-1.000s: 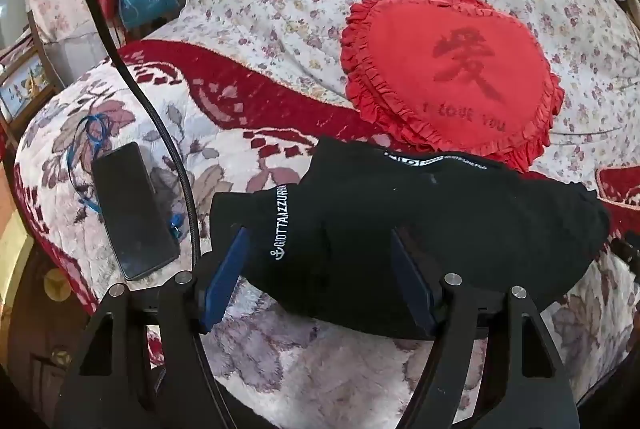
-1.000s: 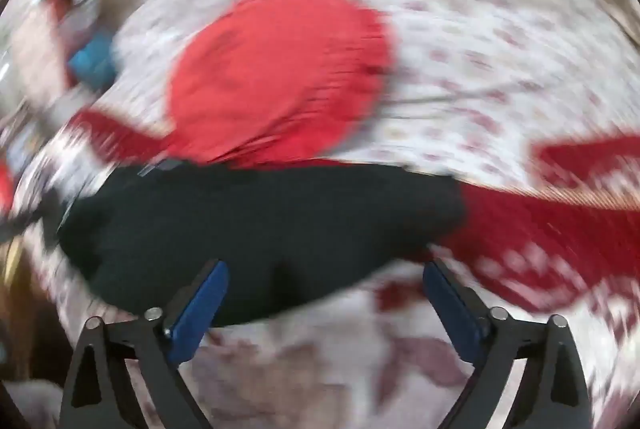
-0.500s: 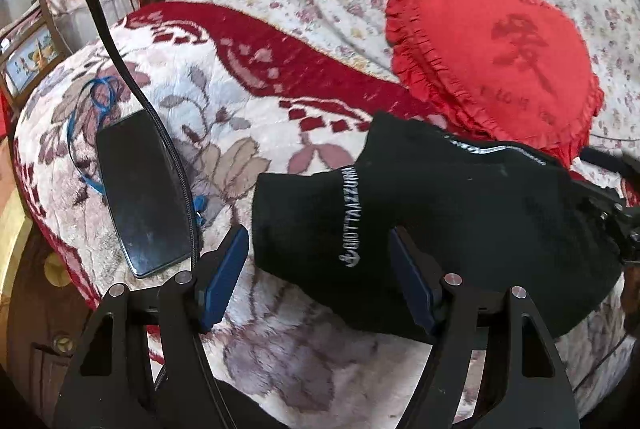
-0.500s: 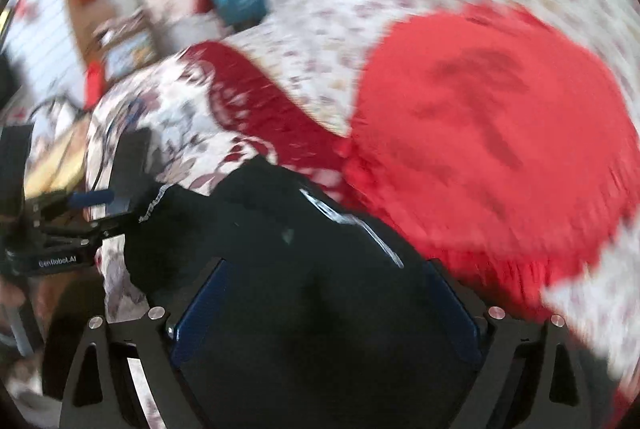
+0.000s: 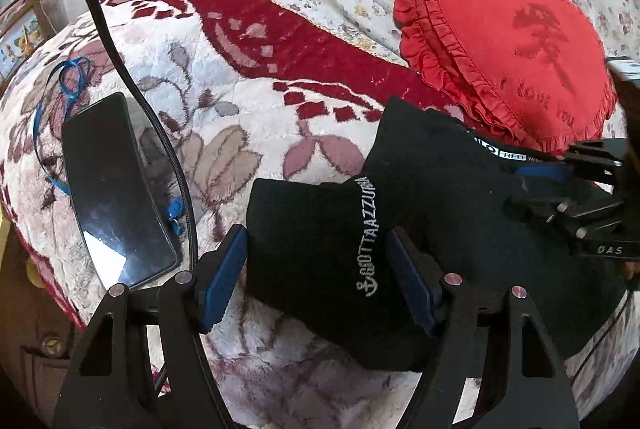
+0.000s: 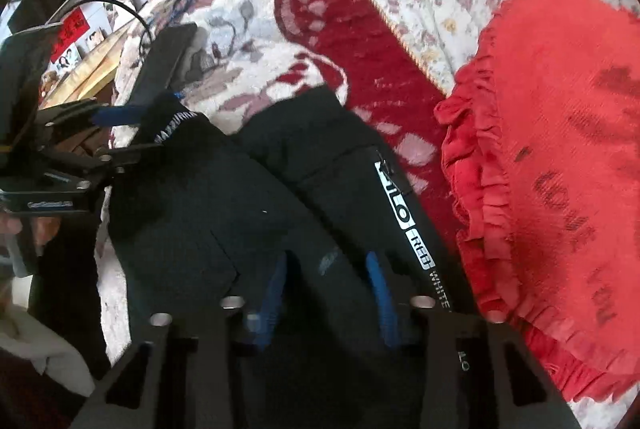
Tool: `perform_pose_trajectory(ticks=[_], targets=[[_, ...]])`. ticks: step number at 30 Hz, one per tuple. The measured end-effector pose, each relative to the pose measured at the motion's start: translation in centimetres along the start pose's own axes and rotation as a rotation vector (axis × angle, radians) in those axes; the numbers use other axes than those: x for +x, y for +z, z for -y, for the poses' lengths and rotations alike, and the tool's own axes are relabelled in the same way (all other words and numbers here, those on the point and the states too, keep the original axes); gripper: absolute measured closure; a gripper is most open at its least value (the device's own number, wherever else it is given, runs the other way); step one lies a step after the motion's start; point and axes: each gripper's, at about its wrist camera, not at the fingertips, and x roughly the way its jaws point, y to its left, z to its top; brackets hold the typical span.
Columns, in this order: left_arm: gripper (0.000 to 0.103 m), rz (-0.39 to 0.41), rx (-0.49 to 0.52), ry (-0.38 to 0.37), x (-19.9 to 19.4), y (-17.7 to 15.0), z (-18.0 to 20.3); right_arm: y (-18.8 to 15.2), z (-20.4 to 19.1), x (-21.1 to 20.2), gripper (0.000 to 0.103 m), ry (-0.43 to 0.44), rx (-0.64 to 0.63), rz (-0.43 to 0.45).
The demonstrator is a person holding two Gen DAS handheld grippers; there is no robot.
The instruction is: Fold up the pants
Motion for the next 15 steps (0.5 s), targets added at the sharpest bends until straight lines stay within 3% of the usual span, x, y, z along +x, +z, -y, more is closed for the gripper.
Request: perform_pose_trajectory(ticks=[1, 3, 7, 9, 15], targets=[[0.031, 0.003, -0.002, -0.003, -0.2, 0.0, -0.1, -0.1, -0.4, -0.8, 0.093, 0.017, 0.013, 0.017], [0.031, 0.018, -0.014, -0.011, -1.0, 0.0, -0.3, -1.1, -1.5, -3.5, 0.094, 0.039, 0.035, 0.094], [0.031, 0.063, -0.064, -0.028, -3.8, 0.1, -1.8, -2.7, -3.8, -5.7, 0.096, 0.049, 0.044, 0.099], [0.031, 0.097, -0.086, -0.036, -5.6, -0.1, -2.7, -3.7, -4.9, -6.9, 0.097, 0.105, 0.095, 0.137], [0.031, 0.151, -0.122, -0.027, -9.5, -1.0, -5.4, -8.9, -11.3, -8.1, 0.097, 0.248, 0.143, 0.139]])
